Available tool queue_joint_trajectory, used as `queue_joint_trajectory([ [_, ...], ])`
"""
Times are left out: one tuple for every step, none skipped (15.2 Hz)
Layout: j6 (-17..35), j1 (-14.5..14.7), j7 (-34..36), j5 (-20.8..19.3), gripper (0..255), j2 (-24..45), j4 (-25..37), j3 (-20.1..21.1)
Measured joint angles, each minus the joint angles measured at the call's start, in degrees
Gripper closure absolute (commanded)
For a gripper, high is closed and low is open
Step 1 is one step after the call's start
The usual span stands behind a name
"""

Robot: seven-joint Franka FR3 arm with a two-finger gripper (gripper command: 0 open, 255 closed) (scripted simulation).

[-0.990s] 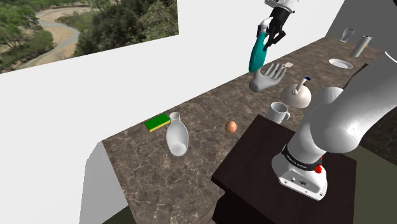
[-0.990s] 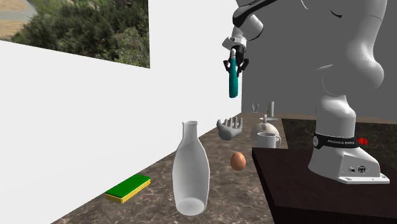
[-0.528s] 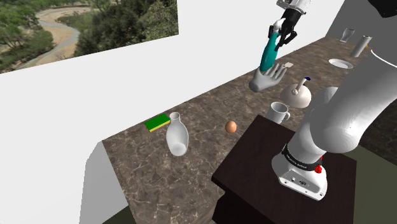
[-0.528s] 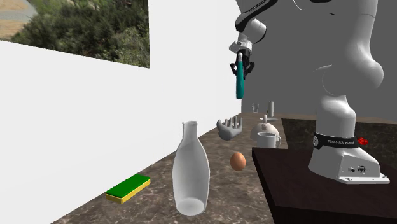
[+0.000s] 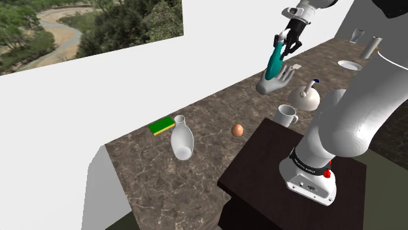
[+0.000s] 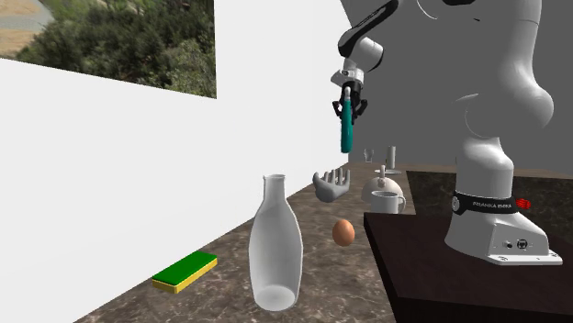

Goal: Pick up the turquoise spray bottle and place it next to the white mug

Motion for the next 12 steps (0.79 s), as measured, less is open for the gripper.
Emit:
queue_joint_trajectory([
  [0.7, 0.0, -0.3, 0.1, 255, 0.1, -0.7, -0.1],
  [1.3, 0.0, -0.9, 0.4, 255, 0.7, -1.2, -0.4],
  [2.0, 0.0, -1.3, 0.6, 255, 0.9, -1.9, -0.5],
  [2.5, 0.1, -1.6, 0.8, 255, 1.1, -2.4, -0.6],
  [3.0, 0.2, -2.3, 1.3, 255, 2.0, -2.7, -0.9],
  [3.7, 0.2, -2.7, 1.6, 255, 2.3, -3.3, -1.0],
  [4.1, 0.2, -3.5, 2.2, 255, 3.2, -3.6, -1.4],
  [4.7, 0.2, -4.2, 2.6, 255, 3.8, -4.1, -1.6],
  [5.6, 0.2, -4.4, 2.6, 255, 3.7, -5.1, -1.6],
  [6.2, 0.2, -4.8, 2.9, 255, 4.0, -5.6, -1.6],
  [6.8, 0.2, -5.5, 3.3, 255, 4.6, -6.2, -1.8],
  [7.2, 0.2, -6.2, 4.0, 255, 5.5, -6.4, -2.0],
])
